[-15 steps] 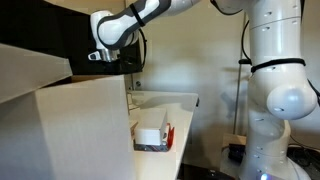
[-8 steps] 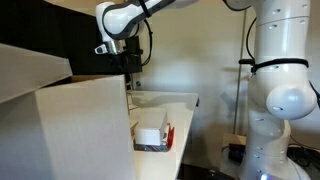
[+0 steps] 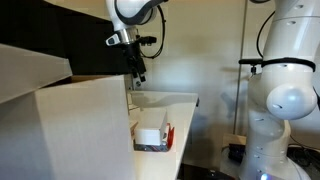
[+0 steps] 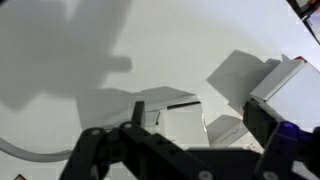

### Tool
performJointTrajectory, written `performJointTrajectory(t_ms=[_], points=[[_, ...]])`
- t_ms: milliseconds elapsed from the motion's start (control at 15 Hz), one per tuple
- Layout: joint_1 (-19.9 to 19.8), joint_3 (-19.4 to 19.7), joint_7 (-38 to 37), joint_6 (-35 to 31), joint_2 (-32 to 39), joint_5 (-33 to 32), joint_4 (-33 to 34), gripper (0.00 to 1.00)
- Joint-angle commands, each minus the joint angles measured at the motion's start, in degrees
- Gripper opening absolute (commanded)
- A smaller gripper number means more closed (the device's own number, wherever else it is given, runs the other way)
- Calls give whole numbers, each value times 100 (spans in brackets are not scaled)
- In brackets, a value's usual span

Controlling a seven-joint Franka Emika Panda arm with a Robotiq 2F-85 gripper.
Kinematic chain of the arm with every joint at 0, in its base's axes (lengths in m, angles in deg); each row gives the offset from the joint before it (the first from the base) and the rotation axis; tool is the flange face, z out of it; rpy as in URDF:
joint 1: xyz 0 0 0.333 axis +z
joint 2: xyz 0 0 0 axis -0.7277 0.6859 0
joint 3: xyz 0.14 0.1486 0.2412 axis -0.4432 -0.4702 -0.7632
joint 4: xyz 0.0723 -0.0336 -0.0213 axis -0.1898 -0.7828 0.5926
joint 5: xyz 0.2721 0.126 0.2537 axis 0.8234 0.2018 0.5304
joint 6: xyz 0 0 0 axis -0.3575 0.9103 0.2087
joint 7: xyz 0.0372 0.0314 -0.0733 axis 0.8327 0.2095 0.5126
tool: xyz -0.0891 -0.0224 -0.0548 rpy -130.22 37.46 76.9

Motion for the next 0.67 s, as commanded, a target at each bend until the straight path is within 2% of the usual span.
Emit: performJointTrajectory(t_ms=[0,133,200,600], points=[[97,21,76,233,-740,229,-570,100],[172,4,-168,300,-1019,393,-769,100],[151,34,-42,277,-605,215,-407,100],[223,43,-93,297,-914,289,-648,100]])
